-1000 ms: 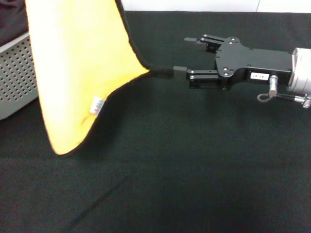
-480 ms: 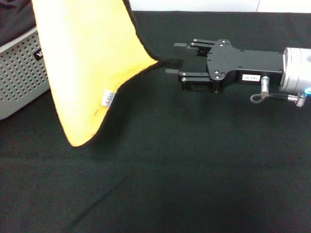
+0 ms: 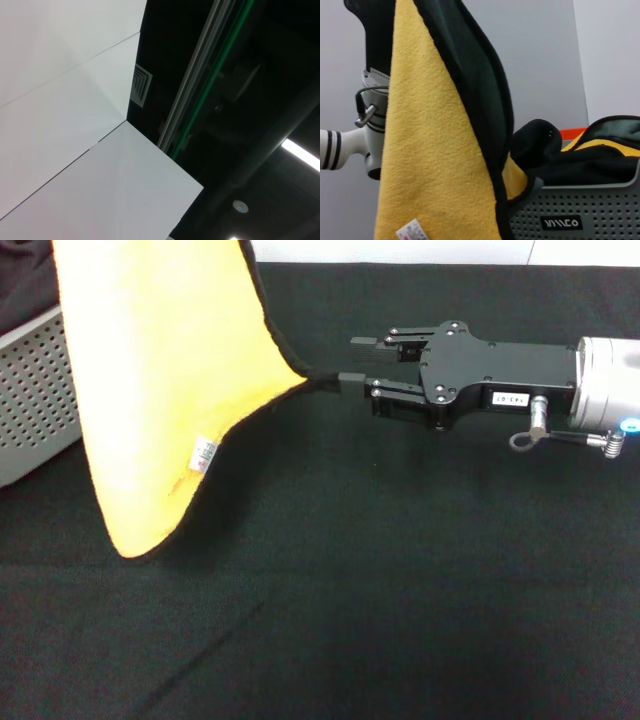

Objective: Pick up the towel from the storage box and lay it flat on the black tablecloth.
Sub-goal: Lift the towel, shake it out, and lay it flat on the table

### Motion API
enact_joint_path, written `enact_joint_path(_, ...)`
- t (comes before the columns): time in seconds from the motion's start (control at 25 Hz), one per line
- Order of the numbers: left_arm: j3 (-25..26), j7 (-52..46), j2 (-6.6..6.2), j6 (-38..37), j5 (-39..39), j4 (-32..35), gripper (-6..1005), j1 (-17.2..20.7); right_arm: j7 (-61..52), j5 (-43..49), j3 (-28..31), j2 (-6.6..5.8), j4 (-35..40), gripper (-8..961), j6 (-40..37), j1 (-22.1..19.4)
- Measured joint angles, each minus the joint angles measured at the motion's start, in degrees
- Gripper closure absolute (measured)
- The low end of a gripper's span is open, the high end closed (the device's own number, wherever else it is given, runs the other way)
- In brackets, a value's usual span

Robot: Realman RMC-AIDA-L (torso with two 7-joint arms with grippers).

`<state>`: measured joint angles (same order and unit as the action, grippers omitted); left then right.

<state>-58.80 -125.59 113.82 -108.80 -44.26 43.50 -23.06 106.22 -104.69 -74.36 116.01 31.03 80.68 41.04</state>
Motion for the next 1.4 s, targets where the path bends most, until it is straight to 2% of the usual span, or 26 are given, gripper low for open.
enact_joint_path(0.32,-0.2,0.0,0.09,0.0,0.1,0.0,961,-0.1,-0.6,0.3,-0.3,0.01,0.0,664,-0.3,0.5)
enact_joint_path(0.44,-0.3,0.0,0.19,0.0,0.1,0.0,961,-0.2,-0.7,0.3,-0.5,0.01,0.0,884,-0.4,0.6)
enact_joint_path(0.96,-0.1,0.1,0.37,0.0,-0.3,-0.1,960,0.7,0.1,0.6,-2.1,-0.19,2.0,937,1.2,0.1)
enact_joint_path(1.04,0.0,0.4,0.31,0.0,-0.4,-1.1,960,1.1,-1.1,0.6,-2.0,-0.28,5.0,946,2.3,-1.7)
enact_joint_path(1.24,0.1,2.2,-0.44,-0.6,-0.5,-5.8,960,1.9,-5.8,0.6,-1.6,-0.61,20.4,950,2.8,-11.1)
enact_joint_path(1.4,0.2,3.6,-0.70,-0.7,-0.7,-6.7,960,3.2,-8.2,0.6,-1.4,-0.71,28.3,949,2.9,-15.7)
